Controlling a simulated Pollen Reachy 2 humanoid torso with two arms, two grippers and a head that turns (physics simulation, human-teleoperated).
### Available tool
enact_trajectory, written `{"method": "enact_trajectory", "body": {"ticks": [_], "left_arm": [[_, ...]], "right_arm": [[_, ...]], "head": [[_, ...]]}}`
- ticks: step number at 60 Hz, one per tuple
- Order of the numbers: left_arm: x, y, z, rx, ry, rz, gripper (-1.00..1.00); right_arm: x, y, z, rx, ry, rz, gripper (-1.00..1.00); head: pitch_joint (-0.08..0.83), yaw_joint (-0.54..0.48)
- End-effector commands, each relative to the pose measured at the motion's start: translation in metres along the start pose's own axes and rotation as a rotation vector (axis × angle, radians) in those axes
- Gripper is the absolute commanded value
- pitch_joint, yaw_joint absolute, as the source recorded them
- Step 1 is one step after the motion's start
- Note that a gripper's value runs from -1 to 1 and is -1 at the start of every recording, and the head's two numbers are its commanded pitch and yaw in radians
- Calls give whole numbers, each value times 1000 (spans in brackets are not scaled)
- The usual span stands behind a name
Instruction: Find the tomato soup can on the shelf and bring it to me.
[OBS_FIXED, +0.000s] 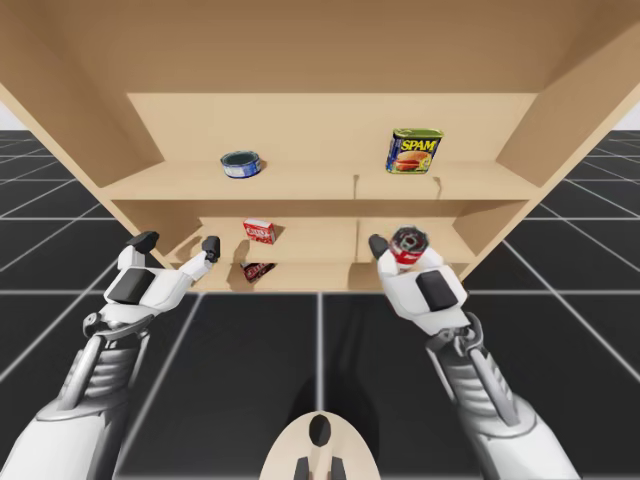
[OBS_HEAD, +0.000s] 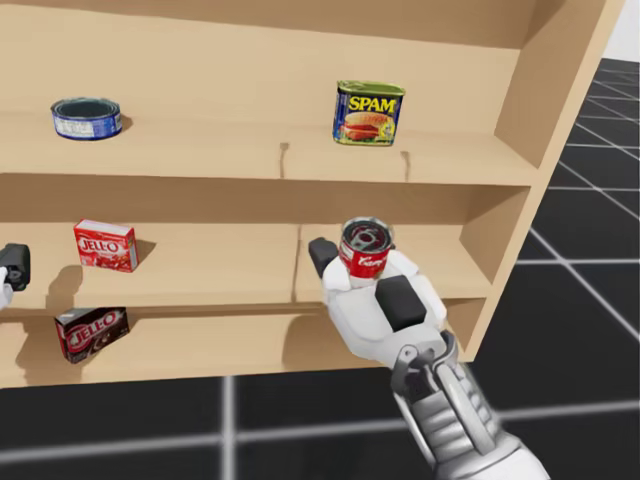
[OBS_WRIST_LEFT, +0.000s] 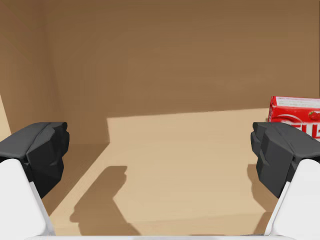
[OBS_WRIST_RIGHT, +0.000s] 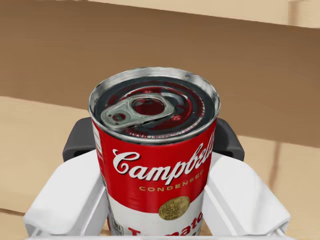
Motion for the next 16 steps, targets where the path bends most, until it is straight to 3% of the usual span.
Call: {"method": "enact_trajectory", "body": {"ticks": [1,4,10,13,16], "left_arm": [[0,0,0,-2,0,0,-1000],[0,-1,0,-3,0,0,-1000],[0,-1,0,-3,-3,-2,-1000],[0,-1,0,-2,-4,-3,-1000],[0,-1,0,-1,-5,-3,-1000]], "right_arm": [[14,-5,58,11,-29,40,1000],[15,-9,76,10,-30,40,1000],[5,-19,102,3,-13,92,1000],[-9,-29,108,-21,42,106,1000],[-29,-44,109,-54,98,86,1000]], "head": [[418,-195],[421,-196],[424,-196],[425,-196],[424,-193]]}}
